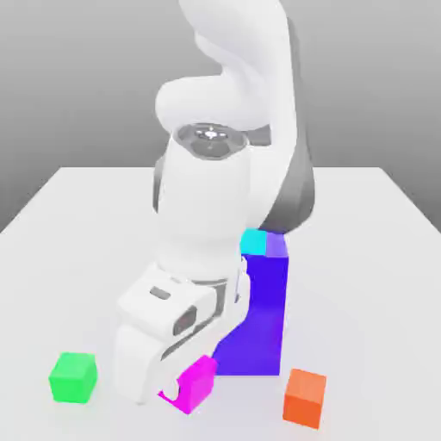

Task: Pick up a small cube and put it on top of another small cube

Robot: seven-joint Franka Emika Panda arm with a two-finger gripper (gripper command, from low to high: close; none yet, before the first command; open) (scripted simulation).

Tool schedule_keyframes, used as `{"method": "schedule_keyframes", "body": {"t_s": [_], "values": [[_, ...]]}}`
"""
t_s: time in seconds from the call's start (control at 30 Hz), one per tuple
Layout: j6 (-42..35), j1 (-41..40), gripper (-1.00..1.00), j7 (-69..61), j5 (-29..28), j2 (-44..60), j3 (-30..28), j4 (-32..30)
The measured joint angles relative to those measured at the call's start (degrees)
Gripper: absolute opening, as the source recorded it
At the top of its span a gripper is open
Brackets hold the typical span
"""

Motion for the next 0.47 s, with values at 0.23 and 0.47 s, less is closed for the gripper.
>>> {"method": "schedule_keyframes", "body": {"t_s": [0.23,0.47], "values": [[-0.33,-10.03,-1.00,-6.05,11.96,-2.14,-4.73,-5.97],[4.84,-14.36,1.00,-11.83,20.04,4.48,0.65,-5.56]]}}
